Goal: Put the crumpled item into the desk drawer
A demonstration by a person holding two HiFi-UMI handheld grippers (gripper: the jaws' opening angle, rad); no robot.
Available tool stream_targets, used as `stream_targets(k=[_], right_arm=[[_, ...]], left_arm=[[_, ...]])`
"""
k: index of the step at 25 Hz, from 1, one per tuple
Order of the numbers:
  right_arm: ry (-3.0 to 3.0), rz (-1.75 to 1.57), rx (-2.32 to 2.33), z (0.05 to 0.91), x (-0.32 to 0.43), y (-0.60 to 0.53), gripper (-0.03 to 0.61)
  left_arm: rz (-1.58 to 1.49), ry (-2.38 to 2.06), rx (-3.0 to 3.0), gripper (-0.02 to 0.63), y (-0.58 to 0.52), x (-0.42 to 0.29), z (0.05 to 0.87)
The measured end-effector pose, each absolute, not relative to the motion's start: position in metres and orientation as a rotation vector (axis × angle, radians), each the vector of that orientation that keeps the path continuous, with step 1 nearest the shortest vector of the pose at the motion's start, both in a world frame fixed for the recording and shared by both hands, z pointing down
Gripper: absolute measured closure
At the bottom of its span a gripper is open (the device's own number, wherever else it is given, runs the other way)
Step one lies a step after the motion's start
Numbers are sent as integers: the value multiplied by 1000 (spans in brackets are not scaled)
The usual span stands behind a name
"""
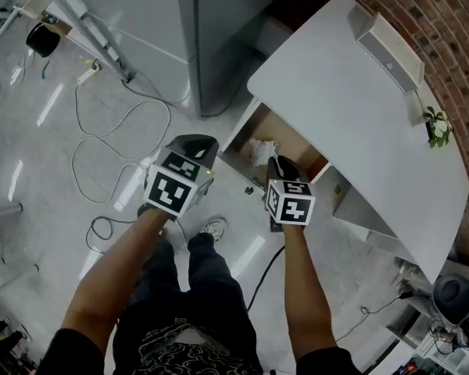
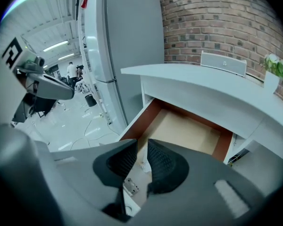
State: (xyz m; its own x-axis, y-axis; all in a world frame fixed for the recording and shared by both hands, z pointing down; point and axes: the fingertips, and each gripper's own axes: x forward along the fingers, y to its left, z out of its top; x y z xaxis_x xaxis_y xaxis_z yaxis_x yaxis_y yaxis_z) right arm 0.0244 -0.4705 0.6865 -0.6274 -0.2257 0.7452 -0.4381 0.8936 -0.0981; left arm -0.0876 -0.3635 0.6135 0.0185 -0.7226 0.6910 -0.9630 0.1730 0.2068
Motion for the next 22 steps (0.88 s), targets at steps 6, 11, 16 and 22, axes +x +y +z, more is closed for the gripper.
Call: stream_targets(k=[6,11,16,22], right_arm=[[-2290,349,518,649,28,-463,515],[-2317,357,567,616,34,-462,515],[-2339,365,611,584,40,-453,515],[-2374,350,695,543,49,-444,520]], left_arm=[[421,-1792,1642,614,-361,-93,581],[407,-1806,1667,614,-361,-94,555],[417,-1803,1704,614,-357,-91,529],[419,-1799,1801,614,-359,-84,494]])
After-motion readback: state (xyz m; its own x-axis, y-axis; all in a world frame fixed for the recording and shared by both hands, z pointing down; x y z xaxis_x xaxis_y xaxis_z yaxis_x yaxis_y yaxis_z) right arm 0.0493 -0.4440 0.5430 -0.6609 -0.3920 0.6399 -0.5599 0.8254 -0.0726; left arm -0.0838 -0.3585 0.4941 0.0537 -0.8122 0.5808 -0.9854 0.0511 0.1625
